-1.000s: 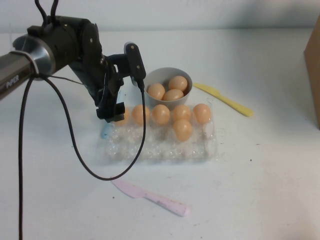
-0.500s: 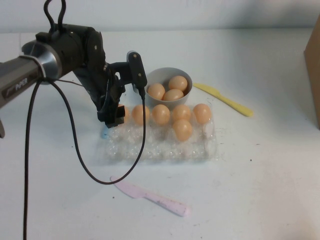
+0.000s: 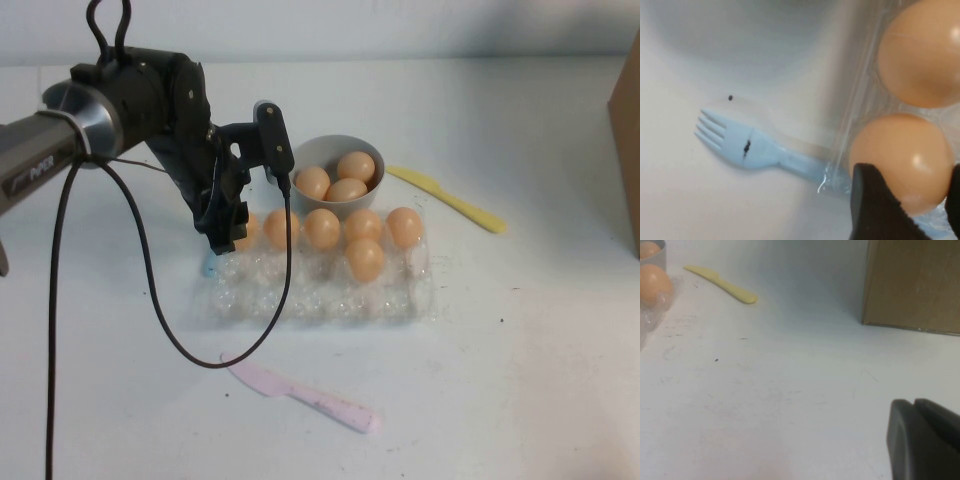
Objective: Take an egg out of the egg box
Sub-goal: Pick up the egg from the plastic box
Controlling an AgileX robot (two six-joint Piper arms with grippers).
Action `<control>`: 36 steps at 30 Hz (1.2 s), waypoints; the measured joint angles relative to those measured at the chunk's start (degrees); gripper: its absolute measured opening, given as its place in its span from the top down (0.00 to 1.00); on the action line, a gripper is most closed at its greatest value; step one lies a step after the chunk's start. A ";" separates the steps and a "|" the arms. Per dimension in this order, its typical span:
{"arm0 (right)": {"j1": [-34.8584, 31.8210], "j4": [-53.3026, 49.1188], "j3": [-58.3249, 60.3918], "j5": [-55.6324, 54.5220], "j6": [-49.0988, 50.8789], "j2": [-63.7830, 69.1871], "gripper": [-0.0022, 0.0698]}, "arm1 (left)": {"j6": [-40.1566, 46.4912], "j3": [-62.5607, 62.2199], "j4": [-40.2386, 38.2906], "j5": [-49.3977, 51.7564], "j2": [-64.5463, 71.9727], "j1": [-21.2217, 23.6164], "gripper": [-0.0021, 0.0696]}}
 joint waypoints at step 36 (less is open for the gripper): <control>0.00 0.24 0.00 0.00 0.00 0.00 0.99 | -2.36 0.00 0.89 0.67 -2.77 -1.32 0.23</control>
